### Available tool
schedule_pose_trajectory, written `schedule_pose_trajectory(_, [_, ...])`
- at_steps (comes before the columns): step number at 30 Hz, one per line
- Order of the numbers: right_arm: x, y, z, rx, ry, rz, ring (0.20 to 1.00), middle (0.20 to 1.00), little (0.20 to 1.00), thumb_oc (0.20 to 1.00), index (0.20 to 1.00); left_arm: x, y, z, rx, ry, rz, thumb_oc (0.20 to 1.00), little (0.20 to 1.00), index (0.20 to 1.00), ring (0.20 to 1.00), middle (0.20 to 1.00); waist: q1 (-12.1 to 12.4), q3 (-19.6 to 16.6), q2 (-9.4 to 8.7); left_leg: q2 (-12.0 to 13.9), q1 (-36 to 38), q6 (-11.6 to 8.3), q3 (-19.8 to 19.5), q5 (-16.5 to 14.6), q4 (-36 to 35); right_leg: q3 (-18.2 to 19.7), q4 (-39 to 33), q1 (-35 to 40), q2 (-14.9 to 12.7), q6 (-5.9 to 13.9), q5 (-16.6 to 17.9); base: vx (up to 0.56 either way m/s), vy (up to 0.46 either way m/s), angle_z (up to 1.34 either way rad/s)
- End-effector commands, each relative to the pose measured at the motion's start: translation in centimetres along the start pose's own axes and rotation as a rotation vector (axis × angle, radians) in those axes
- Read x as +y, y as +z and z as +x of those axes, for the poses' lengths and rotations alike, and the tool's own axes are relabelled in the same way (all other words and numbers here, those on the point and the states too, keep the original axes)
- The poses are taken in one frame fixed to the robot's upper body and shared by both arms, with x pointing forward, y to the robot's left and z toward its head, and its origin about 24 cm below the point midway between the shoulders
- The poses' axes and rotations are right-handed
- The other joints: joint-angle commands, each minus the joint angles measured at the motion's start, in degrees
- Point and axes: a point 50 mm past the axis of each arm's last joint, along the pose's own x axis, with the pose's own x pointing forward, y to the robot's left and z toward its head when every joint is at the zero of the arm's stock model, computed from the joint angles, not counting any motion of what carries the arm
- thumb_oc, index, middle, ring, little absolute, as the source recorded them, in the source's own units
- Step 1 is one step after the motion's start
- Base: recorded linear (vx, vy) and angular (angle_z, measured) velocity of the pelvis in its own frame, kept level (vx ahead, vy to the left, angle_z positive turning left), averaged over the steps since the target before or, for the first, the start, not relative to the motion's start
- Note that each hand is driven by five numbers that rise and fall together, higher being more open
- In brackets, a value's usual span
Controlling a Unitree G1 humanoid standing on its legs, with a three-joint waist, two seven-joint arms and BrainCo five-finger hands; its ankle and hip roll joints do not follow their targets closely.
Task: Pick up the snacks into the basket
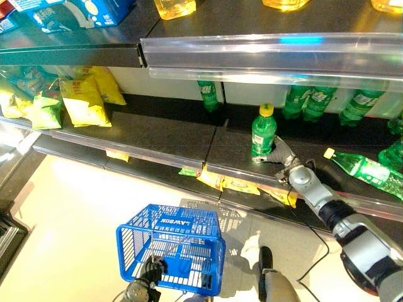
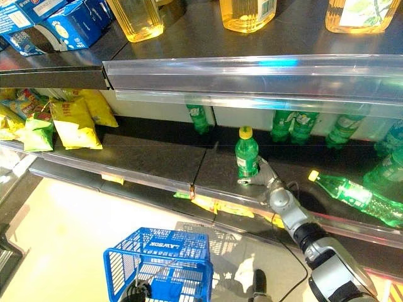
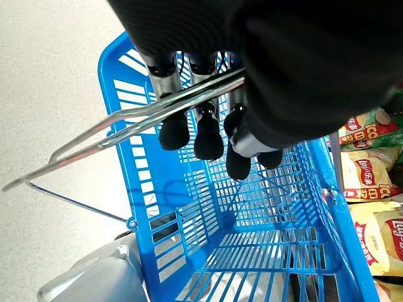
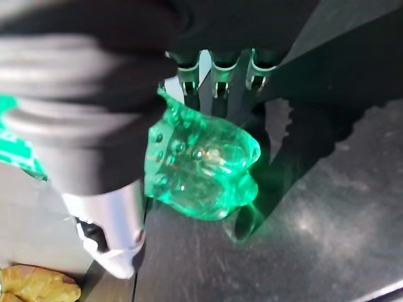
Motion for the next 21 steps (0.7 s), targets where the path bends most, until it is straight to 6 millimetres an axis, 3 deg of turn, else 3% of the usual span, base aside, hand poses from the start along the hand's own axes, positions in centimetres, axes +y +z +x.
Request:
schedule_pose_trajectory(1, [3.1,0.8,-0.2,-0.048,0.104,0.001,1.000,1.000,1.000,1.000,1.000,2.4,-2.4,-0.9,0.066,0.053,0.103,0.200,0.200,0.200,0.200,0.200,2.5,0.0,-3.56,-1.2,-2.2,-0.34,-1.8,0.8,-0.1,1.9,-4.8,4.6,-2.6,6.52,-0.6,0.00,0.000,0.00])
schedule_pose_trajectory(6, [1.5,1.0,0.9,-0.016,0.030,-0.030,1.000,1.000,1.000,1.000,1.000,2.4,-2.2,-0.9,0.047,0.049,0.101,0.200,0.200,0.200,0.200,0.200,3.6,0.1,-2.59,-1.5,-2.9,-0.31,-2.3,0.9,-0.1,1.8,-4.6,3.9,-3.0,6.57,-0.5,0.00,0.006,0.02])
schedule_pose_trajectory(17, [-8.1,-0.2,2.0,0.155,-0.317,-0.008,1.000,1.000,1.000,1.000,1.000,1.4,-1.1,-0.9,-0.015,0.005,0.085,0.200,0.200,0.200,0.200,0.200,6.4,0.2,1.94,-3.4,-4.9,-0.41,-4.6,2.3,-0.7,-0.2,-3.5,2.5,-5.3,6.87,-0.9,0.00,0.018,0.13])
schedule_pose_trajectory(21, [-9.1,-0.1,2.0,0.162,-0.352,-0.007,1.000,1.000,1.000,1.000,1.000,1.2,-0.8,-0.8,-0.030,0.000,0.086,0.200,0.200,0.200,0.200,0.200,7.0,0.2,2.81,-3.9,-5.4,-0.33,-5.4,2.5,-0.7,-0.7,-3.1,2.3,-6.0,6.88,-1.1,0.01,0.010,0.18])
